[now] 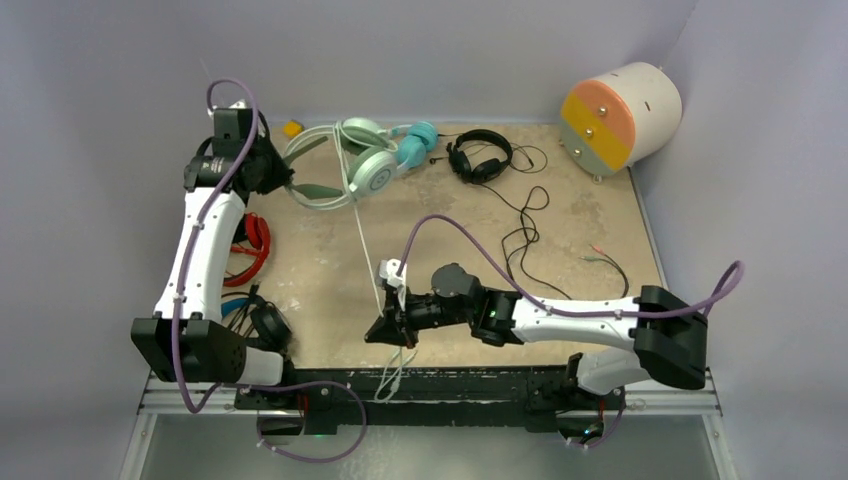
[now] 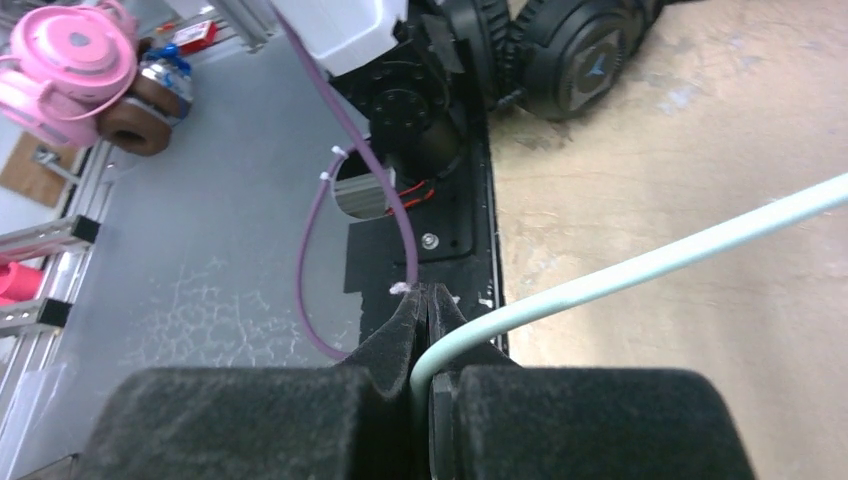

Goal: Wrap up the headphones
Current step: Wrap the headphones cable around the headphones.

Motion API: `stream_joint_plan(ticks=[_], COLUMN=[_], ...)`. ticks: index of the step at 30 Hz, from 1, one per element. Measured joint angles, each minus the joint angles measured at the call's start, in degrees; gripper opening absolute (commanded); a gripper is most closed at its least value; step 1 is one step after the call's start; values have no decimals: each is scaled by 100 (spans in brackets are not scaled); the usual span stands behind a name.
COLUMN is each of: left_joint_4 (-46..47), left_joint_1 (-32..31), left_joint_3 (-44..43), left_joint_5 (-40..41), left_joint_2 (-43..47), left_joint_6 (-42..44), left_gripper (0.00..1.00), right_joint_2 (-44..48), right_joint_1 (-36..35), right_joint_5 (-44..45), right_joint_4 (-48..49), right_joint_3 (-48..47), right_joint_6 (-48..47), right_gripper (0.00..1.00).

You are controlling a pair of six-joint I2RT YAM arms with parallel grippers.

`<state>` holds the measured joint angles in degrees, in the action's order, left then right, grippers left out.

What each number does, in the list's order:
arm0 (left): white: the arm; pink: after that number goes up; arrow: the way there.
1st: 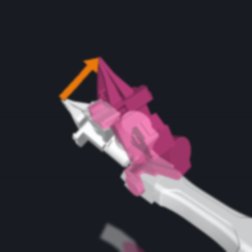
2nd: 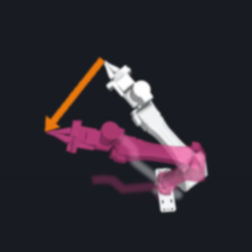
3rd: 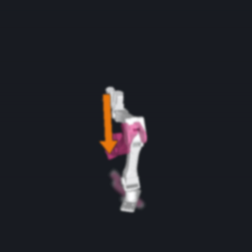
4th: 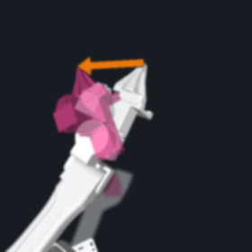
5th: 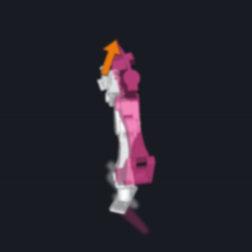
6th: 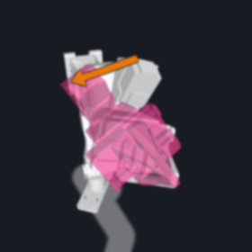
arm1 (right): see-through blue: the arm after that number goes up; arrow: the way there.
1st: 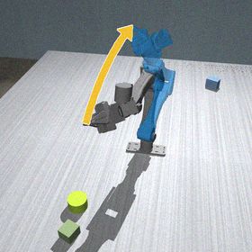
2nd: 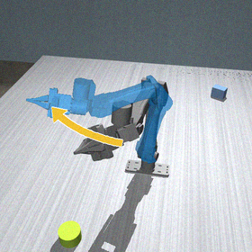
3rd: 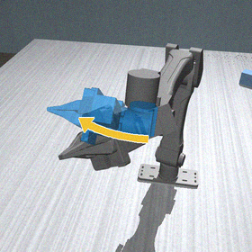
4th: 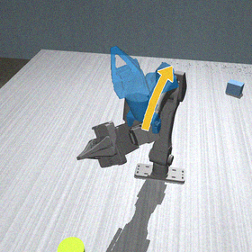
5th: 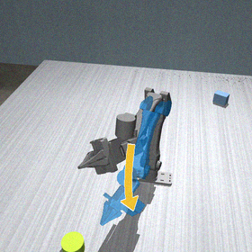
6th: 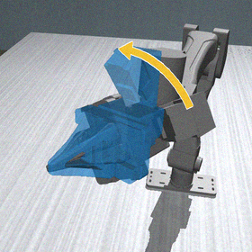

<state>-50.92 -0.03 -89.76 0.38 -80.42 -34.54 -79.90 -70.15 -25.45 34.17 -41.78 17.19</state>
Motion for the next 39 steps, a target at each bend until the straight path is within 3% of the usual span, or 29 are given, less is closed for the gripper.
stream_joint_plan(ticks=[4, 9, 15, 25, 30, 39], left_joint_4=[420, 754, 1305, 2288, 2487, 2667], left_joint_1=[-133, -568, -990, -1718, -2382, -2964], left_joint_3=[710, 1246, 1926, 3189, 3440, 3654], left_joint_5=[595, 1320, 1853, 2271, 2520, 2693], left_joint_2=[151, 249, 660, 1307, 1381, 1414], left_joint_6=[118, 245, 817, 2142, 2719, 3292], left_gripper=[0, 0, 0, 0, 0, 0], right_joint_2=[188, -59, -424, -979, -1130, -1462], right_joint_1=[7, -2, 319, 1637, 2083, 2553], right_joint_5=[402, 826, 1038, 940, 822, 776], right_joint_4=[-1423, -3316, -4562, -5637, -6157, -6601], right_joint_3=[-684, -2212, -3563, -4894, -5021, -5139], right_joint_6=[-203, -568, -896, -1110, -1244, -1401], right_gripper=[0, 0, 0, 0, 0, 5])
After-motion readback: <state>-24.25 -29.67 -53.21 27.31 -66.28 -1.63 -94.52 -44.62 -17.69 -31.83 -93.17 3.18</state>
